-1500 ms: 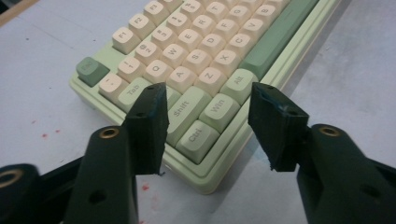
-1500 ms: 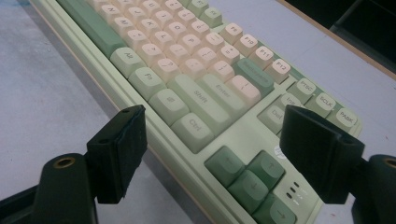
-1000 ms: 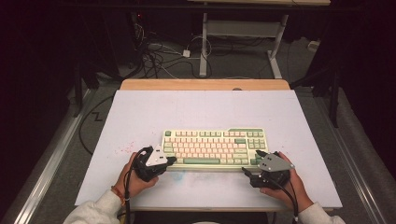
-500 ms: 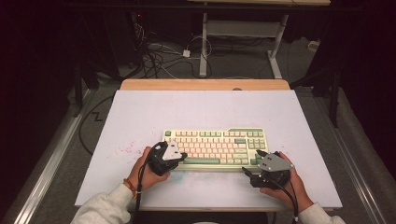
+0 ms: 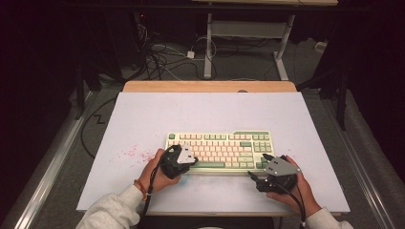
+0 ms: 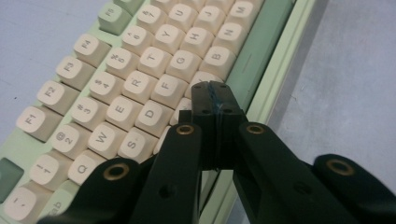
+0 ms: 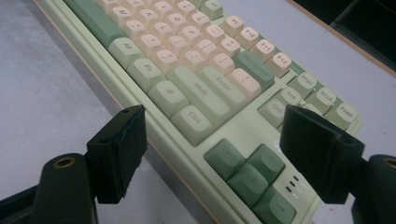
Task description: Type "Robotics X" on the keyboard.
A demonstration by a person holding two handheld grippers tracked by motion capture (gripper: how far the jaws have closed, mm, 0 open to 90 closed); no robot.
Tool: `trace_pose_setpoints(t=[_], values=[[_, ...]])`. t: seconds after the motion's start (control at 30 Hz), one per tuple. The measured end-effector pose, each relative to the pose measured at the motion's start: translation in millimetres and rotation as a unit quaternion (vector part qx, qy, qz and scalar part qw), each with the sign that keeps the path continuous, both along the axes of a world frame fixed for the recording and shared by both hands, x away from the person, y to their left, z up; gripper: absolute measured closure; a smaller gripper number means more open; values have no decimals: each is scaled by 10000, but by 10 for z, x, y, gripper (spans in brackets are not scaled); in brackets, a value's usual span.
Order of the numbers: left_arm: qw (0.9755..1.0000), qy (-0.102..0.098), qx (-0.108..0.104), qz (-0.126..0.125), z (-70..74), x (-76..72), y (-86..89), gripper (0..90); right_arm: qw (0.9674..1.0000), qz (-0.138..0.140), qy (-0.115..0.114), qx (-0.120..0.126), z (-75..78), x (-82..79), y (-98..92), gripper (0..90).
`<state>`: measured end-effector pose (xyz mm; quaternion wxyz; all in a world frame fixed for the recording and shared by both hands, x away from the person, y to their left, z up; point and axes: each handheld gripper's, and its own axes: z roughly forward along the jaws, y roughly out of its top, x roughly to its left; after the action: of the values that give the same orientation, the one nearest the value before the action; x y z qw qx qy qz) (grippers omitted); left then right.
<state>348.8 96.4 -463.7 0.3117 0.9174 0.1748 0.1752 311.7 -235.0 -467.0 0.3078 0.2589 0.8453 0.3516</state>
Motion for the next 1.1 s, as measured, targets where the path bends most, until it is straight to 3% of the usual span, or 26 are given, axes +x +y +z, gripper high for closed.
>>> trace_pose_setpoints(t=[0.07,0.27,0.37,0.57,0.73,0.87,1.1], values=[[10000,-55,21,-12,22,-14,-4,874,10000,-24,7,-9,-5,1,4,234],[9990,-220,-384,48,159,-25,130,810,9999,-91,4,64,7,10,-22,236],[9981,-349,-479,138,194,-36,210,726,9999,-129,-8,102,15,13,-34,240],[9949,-786,-494,385,172,-149,392,438,9997,-212,-30,154,32,14,-58,278],[9921,-845,-576,721,114,-219,520,303,9996,-239,-54,154,51,14,-73,303],[9914,-868,-600,772,75,-263,603,243,9991,-281,-87,291,95,17,-122,354],[9906,-856,-461,962,-25,-305,768,191,9988,-260,31,418,157,35,-193,539]])
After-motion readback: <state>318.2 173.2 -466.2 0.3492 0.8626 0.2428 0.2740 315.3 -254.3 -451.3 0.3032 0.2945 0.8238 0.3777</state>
